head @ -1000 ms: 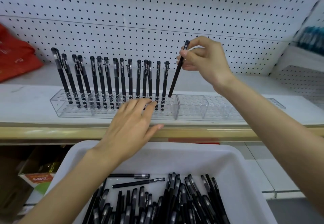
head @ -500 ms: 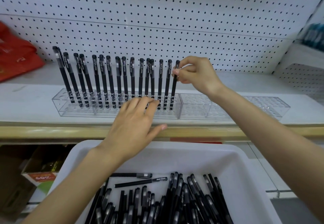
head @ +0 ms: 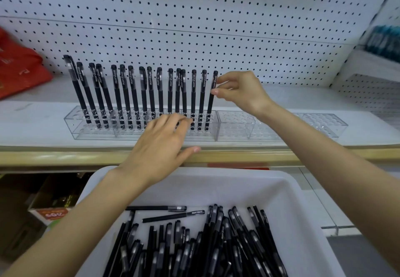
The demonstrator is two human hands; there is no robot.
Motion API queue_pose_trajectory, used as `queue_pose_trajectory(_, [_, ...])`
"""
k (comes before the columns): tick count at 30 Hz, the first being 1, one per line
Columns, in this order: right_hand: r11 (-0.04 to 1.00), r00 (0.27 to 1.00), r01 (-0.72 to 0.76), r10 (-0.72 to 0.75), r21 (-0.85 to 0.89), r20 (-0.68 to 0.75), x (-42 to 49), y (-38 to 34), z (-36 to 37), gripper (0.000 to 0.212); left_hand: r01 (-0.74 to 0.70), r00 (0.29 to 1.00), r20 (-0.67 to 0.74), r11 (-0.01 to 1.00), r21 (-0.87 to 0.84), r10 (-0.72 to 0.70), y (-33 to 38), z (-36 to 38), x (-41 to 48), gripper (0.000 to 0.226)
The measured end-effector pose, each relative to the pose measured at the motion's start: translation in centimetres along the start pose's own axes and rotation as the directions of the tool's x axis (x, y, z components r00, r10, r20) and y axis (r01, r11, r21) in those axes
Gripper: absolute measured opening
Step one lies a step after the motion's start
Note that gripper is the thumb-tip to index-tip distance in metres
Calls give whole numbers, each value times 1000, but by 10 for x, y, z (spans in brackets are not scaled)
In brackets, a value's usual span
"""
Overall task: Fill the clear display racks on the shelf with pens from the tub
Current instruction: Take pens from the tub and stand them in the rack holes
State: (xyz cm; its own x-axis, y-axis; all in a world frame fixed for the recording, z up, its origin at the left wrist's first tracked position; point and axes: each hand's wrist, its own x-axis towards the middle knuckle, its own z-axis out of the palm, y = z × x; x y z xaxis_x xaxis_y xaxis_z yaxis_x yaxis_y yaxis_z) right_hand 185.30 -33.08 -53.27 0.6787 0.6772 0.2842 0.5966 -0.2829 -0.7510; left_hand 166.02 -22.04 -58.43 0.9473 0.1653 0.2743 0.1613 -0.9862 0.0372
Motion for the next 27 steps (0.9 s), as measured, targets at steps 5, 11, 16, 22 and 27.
queue_pose_trajectory(5, [955,999,50,-42,-293,32,-20,-9,-16,42,-24,999,44,999,40,23,2,-20,-3,68])
queue_pose_trajectory(11, [693,953,282,-121,-664,279,-79,-25,-29,53,-48,996,76,999,22,46,19,-36,-25,63])
queue_pose_trajectory(16, [700,918,308,-41,-644,394,-144,-21,-24,55,-49,984,164,995,-84,62,35,-24,-67,63])
queue_pose_trajectory(22, [847,852,140,160,-513,498,-212,18,9,61,12,948,316,983,-183,47,43,18,-113,64])
queue_pose_trajectory(27, [887,795,-60,320,-458,516,-252,51,36,70,92,909,418,973,-213,6,56,54,-138,49])
